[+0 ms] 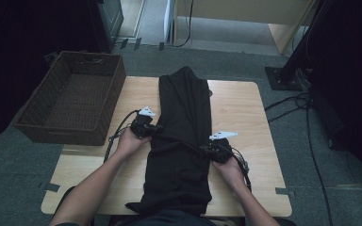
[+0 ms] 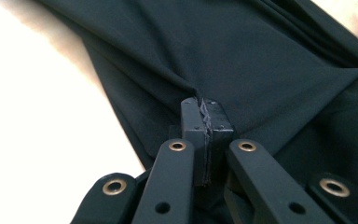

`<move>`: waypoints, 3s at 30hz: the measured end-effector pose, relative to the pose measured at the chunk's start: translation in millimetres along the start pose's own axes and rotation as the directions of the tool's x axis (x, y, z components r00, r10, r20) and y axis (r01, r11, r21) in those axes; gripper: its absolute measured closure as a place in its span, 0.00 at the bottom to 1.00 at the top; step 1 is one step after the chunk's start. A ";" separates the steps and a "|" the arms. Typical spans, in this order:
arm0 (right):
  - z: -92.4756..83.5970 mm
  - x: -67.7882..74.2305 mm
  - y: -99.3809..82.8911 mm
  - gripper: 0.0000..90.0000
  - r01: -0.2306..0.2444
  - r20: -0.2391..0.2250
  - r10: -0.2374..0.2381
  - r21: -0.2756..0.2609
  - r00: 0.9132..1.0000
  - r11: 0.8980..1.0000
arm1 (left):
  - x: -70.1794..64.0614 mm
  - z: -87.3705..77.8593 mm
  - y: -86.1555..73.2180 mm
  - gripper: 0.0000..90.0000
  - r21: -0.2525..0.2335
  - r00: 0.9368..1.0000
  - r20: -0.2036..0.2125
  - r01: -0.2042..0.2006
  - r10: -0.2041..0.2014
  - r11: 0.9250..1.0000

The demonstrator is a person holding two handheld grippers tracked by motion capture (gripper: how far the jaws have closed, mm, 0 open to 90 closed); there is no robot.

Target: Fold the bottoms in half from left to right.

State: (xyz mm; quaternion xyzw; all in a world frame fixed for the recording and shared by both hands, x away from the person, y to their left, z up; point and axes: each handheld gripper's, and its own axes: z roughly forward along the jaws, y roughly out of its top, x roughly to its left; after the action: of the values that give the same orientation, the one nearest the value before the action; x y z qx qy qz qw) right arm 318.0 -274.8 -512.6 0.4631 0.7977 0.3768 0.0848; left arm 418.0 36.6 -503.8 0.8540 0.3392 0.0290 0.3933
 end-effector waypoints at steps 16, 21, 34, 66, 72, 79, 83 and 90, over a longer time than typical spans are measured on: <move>15.2 -28.2 38.8 0.73 -0.076 0.066 0.083 -0.108 0.994 0.991 | -2.0 0.9 -5.2 1.00 0.000 1.000 -0.017 -0.008 0.008 1.000; 44.6 -38.3 64.9 0.64 -0.073 0.120 0.088 -0.123 0.989 0.990 | -1.3 1.9 -5.7 1.00 -0.002 1.000 -0.004 0.000 0.000 1.000; 74.2 -52.4 81.9 0.54 -0.055 0.262 0.091 -0.143 0.961 0.988 | 2.3 3.1 -7.3 0.99 -0.007 1.000 0.007 0.009 -0.009 1.000; 2.5 -25.6 18.9 0.89 -0.043 0.130 0.050 -0.051 0.990 0.998 | -29.2 -24.9 -38.9 0.74 0.025 0.997 0.023 0.076 -0.076 0.997; -6.3 -31.4 25.5 0.62 -0.063 0.093 0.080 -0.177 0.992 0.982 | -26.3 -23.6 -38.0 0.72 0.021 0.997 0.018 0.072 -0.072 0.997; 16.6 -41.8 48.1 0.50 -0.036 0.117 0.058 -0.180 0.991 0.983 | -26.8 -22.1 -36.7 0.69 0.016 0.998 0.015 0.069 -0.069 0.998; 37.8 -46.6 57.3 0.47 -0.051 0.117 0.072 -0.174 0.991 0.983 | -26.8 -21.3 -36.8 0.69 0.011 0.998 0.013 0.063 -0.063 0.998; 61.8 -47.1 66.8 0.47 -0.009 0.191 0.034 -0.127 0.981 0.992 | -26.6 -21.3 -35.2 0.65 0.007 0.998 0.014 0.069 -0.069 0.998</move>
State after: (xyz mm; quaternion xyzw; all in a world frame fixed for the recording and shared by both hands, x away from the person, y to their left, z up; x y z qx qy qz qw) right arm 419.3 -261.1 -520.7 0.4997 0.7554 0.3806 0.1865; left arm 371.3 50.7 -507.7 0.8434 0.3655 0.0080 0.3937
